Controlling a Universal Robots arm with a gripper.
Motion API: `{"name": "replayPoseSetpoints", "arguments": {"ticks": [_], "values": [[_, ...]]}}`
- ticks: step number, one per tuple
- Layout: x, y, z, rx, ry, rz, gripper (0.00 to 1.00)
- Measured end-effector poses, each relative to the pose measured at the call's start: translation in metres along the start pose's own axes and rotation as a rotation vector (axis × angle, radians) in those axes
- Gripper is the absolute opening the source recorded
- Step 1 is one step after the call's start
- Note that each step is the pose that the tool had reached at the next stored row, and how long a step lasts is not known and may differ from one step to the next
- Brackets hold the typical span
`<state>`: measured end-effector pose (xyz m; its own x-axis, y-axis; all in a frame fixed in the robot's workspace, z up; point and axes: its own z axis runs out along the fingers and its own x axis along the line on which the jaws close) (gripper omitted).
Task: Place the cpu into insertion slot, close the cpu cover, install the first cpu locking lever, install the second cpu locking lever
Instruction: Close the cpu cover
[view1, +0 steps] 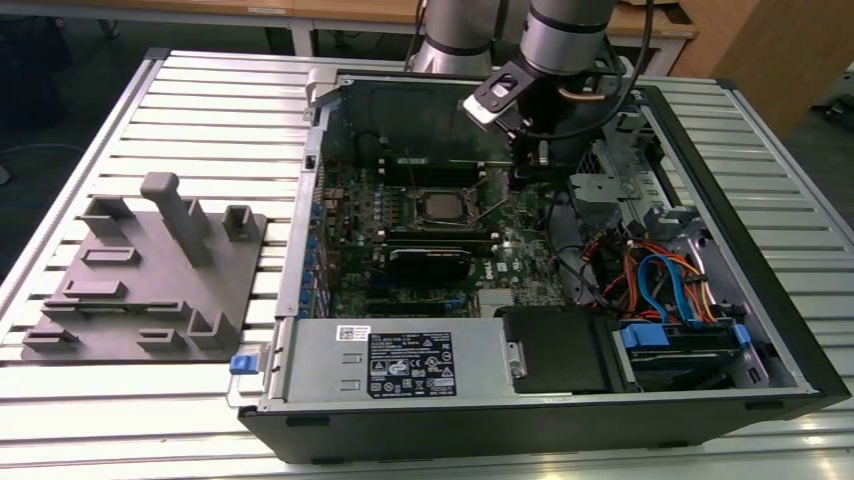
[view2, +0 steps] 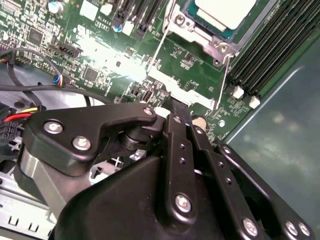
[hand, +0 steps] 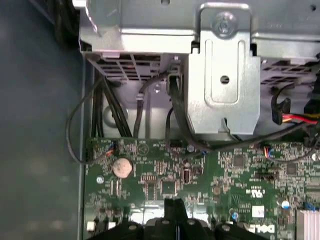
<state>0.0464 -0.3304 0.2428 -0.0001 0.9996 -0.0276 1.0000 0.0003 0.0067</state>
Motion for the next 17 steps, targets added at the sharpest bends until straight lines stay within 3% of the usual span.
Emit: {"name": "replayPoseSetpoints", "arguments": {"ticks": [8,9,10,17], "values": [[0.0001,-0.003,-0.0002,0.0,0.0,0.0,0.1],[0.0001,-0.0063,-0.0005,0.0,0.0001,0.0,0.1],[0.0001,-0.0139,-0.0006,0.0,0.0001,0.0,0.1],[0.0,-0.0153,-0.0006,0.0,0.0,0.0,0.1]]}}
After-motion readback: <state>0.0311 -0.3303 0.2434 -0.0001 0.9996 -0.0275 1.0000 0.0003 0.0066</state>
